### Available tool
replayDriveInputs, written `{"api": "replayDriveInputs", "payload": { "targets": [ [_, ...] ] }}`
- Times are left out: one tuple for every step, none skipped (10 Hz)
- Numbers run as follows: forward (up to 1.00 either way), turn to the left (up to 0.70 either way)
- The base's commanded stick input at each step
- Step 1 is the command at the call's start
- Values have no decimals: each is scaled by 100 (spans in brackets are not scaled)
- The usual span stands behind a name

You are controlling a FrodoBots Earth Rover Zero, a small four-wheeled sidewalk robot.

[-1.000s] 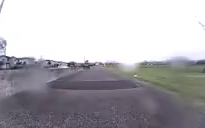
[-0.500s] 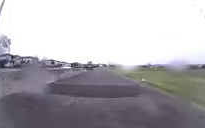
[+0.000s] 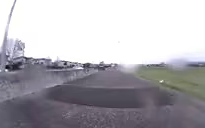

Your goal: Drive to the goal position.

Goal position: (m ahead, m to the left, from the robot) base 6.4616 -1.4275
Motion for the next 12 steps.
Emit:
{"api": "replayDriveInputs", "payload": {
  "targets": [
    [100, 0],
    [100, 4],
    [100, 39],
    [100, 20],
    [100, 2],
    [100, 0],
    [100, 0],
    [100, 0],
    [100, 0],
    [100, 0],
    [100, 0],
    [100, 0]
  ]
}}
